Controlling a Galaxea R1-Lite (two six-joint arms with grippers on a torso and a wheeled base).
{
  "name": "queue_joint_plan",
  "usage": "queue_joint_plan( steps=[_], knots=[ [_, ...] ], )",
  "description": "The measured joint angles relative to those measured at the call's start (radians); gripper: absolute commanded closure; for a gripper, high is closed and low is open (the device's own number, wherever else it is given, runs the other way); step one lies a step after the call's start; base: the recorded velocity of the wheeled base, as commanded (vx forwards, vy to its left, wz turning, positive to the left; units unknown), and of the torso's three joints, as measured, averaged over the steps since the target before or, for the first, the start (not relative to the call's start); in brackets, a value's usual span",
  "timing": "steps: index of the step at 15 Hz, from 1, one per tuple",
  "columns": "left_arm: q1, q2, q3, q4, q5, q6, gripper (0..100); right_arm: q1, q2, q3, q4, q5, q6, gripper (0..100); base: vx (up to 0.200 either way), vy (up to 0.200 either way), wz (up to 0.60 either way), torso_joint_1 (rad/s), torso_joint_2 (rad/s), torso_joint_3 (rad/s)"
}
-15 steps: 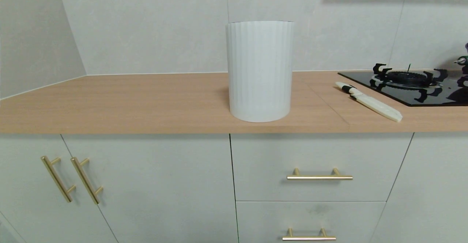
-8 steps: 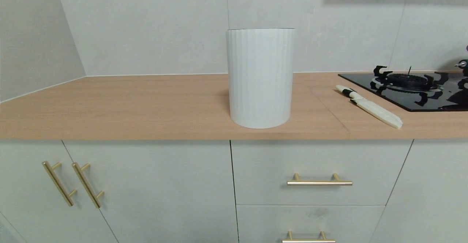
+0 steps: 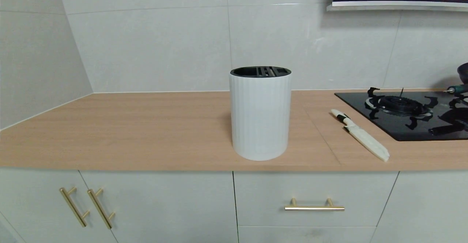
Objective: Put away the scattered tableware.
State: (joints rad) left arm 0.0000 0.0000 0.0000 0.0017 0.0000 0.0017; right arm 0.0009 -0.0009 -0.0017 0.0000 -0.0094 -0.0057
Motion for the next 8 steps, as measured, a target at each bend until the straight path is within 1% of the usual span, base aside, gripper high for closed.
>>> queue_joint_plan(
  steps=[8],
  knots=[
    [0.000, 0.000, 0.000, 0.000, 0.000, 0.000, 0, 0.000, 0.000, 0.000, 0.000, 0.000, 0.000, 0, 0.000, 0.000, 0.00, 0.208, -0.49, -0.279]
  ],
)
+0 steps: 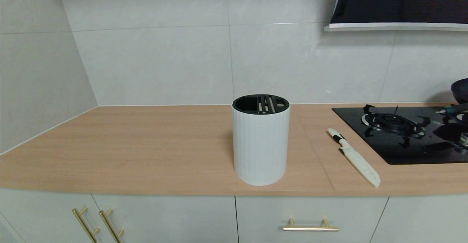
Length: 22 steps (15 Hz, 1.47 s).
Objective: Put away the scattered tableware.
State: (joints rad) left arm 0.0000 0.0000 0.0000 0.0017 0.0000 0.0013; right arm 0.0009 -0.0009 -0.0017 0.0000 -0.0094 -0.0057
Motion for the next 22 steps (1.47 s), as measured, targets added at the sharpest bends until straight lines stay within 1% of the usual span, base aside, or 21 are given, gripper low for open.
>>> queue_joint_plan(
  steps=[15, 19, 22],
  knots=[
    [0.000, 0.000, 0.000, 0.000, 0.000, 0.000, 0, 0.000, 0.000, 0.000, 0.000, 0.000, 0.000, 0, 0.000, 0.000, 0.00, 0.259, -0.55, -0.296],
    [0.000, 0.000, 0.000, 0.000, 0.000, 0.000, 0, 0.001, 0.000, 0.000, 0.000, 0.000, 0.000, 0, 0.000, 0.000, 0.00, 0.178, -0.37, -0.187],
    [0.000, 0.000, 0.000, 0.000, 0.000, 0.000, 0, 0.000, 0.000, 0.000, 0.000, 0.000, 0.000, 0, 0.000, 0.000, 0.00, 0.015, -0.02, -0.014]
  ],
)
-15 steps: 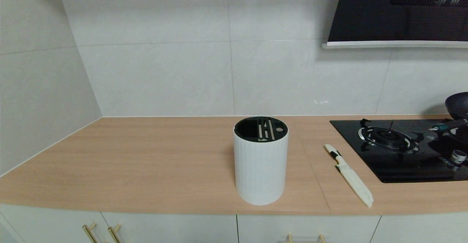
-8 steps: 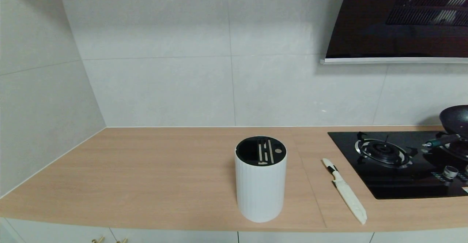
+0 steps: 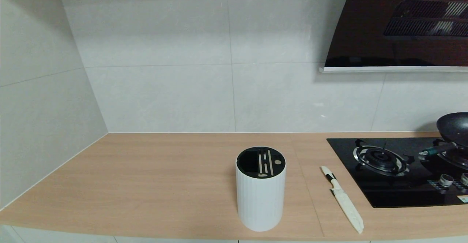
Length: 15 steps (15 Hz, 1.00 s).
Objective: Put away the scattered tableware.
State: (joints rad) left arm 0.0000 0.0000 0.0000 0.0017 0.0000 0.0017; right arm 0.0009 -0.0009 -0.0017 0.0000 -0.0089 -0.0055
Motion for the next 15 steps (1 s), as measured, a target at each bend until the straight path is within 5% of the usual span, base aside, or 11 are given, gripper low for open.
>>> queue_joint_plan(
  steps=[3, 15],
  knots=[
    [0.000, 0.000, 0.000, 0.000, 0.000, 0.000, 0, 0.000, 0.000, 0.000, 0.000, 0.000, 0.000, 0, 0.000, 0.000, -0.40, 0.003, 0.00, 0.003],
    [0.000, 0.000, 0.000, 0.000, 0.000, 0.000, 0, 0.000, 0.000, 0.000, 0.000, -0.001, 0.000, 0, 0.000, 0.000, 0.00, 0.000, 0.00, 0.000]
  ],
)
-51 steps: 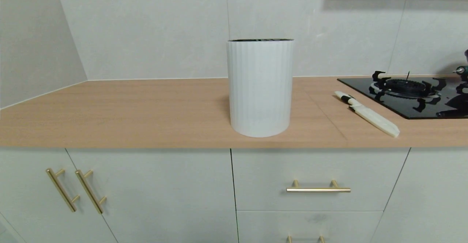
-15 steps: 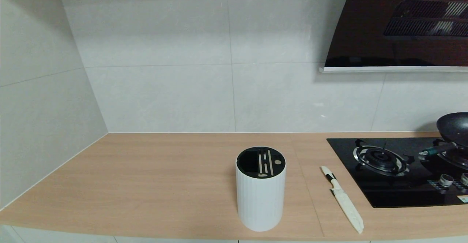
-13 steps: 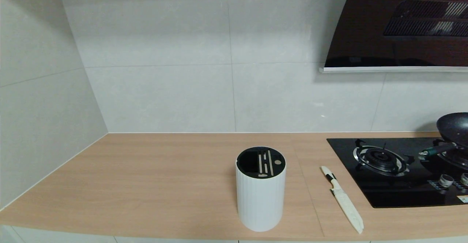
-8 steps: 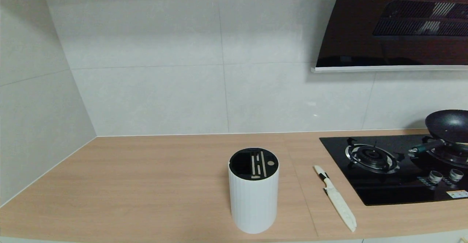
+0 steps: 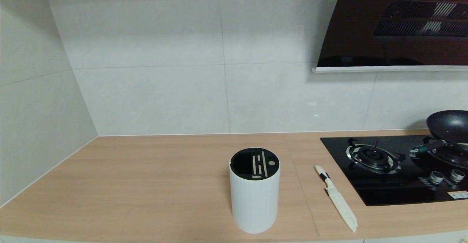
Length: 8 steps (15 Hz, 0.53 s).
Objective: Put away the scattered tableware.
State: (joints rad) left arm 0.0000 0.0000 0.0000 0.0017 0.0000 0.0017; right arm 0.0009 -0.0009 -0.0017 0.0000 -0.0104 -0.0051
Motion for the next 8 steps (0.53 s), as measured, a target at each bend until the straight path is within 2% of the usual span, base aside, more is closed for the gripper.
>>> queue_joint_plan(
  steps=[6, 8],
  knots=[
    [0.000, 0.000, 0.000, 0.000, 0.000, 0.000, 0, 0.000, 0.001, -0.013, -0.001, 0.010, 0.006, 0, 0.000, 0.000, 0.00, 0.000, 0.00, 0.000],
    [0.000, 0.000, 0.000, 0.000, 0.000, 0.000, 0, 0.005, 0.027, -0.095, 0.011, 0.065, 0.028, 0, 0.000, 0.000, 0.00, 0.000, 0.00, 0.000]
  ],
)
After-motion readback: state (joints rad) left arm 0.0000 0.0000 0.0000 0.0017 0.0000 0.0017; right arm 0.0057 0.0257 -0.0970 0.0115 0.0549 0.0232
